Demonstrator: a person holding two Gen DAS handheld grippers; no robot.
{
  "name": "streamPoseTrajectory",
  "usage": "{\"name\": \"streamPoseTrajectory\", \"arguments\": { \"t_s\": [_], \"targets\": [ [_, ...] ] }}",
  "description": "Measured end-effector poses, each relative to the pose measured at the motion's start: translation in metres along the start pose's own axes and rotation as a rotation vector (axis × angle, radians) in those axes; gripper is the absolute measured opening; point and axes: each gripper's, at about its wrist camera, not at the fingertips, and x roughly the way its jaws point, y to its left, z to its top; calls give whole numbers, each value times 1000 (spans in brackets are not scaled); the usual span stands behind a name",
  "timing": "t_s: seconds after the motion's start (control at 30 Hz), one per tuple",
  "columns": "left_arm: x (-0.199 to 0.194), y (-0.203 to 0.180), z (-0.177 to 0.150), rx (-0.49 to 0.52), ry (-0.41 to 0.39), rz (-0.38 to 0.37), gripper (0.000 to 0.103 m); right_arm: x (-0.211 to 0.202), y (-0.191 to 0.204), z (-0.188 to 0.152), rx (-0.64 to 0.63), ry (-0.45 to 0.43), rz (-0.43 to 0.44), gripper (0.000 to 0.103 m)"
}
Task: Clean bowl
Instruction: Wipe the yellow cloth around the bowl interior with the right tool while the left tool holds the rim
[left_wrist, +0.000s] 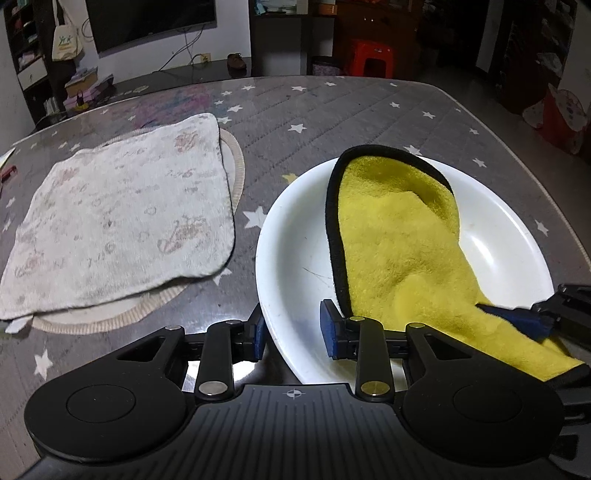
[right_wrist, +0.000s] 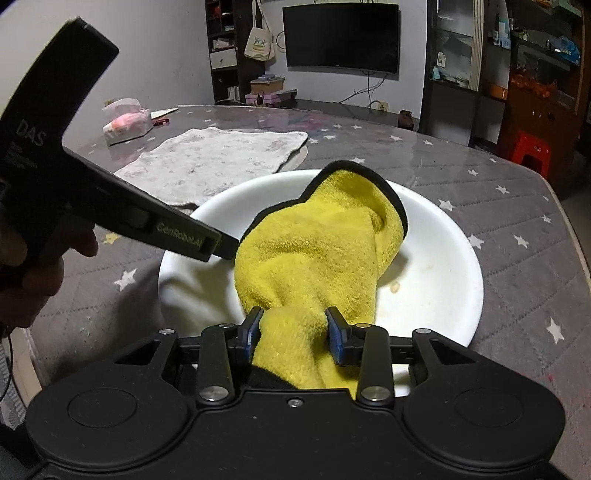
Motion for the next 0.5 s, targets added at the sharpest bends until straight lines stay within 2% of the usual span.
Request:
{"name": "streamPoseTrajectory", "arguments": {
  "t_s": [0.1, 0.3, 0.5],
  "targets": [
    [0, 0, 0, -2, -2, -1, 32, -4, -1, 4, -5, -18, -9, 50],
    [0, -4, -1, 12, -5, 18, 34, 4, -1, 15, -12, -32, -15, 51],
    [0, -6, -3, 26, -8, 25, 36, 25, -4, 16, 0, 10, 3, 51]
  ]
}}
